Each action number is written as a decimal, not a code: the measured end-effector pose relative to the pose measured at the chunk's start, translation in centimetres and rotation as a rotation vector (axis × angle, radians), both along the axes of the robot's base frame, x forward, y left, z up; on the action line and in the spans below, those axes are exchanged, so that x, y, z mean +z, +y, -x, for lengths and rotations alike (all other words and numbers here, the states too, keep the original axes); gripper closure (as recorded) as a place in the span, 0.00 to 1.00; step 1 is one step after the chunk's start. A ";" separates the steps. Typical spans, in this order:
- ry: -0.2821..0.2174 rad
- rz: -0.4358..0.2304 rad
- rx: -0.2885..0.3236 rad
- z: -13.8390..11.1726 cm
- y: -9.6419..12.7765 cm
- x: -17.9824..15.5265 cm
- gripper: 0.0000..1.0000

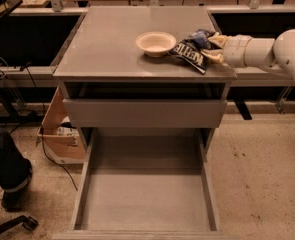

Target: Pick blue chip bag from middle drawer and place on counter

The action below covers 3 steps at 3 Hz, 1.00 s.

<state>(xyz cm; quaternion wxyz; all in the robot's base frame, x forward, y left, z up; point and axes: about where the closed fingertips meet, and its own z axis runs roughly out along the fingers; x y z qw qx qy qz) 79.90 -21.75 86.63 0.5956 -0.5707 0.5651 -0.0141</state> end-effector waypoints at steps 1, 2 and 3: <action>0.019 -0.027 -0.004 0.1 0.6 0.6 0.12; 0.044 -0.057 0.005 0.3 1.0 1.7 0.00; 0.071 -0.078 0.019 0.8 0.5 3.3 0.00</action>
Offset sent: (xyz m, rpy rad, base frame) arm -0.0072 0.0058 0.0359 0.0921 0.0712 0.0080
